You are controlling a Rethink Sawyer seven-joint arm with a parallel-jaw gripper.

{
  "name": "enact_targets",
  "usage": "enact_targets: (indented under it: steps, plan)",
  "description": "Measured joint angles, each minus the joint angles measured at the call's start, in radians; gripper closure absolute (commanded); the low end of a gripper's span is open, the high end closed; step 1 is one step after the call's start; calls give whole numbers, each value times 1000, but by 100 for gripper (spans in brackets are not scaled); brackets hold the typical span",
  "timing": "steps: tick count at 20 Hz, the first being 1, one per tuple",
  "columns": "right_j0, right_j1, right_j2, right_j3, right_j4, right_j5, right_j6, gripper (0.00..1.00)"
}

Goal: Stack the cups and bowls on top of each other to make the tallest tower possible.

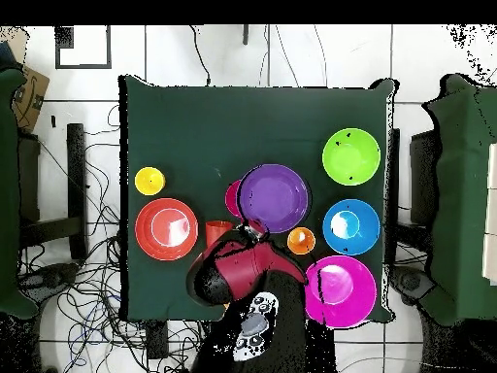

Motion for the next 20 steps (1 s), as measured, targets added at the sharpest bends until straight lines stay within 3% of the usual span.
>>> enact_targets:
  steps: [12,20]
  plan:
    - [-10,-25,53,55,1,-2,0,100]
    - [5,-27,61,62,1,-62,0,100]
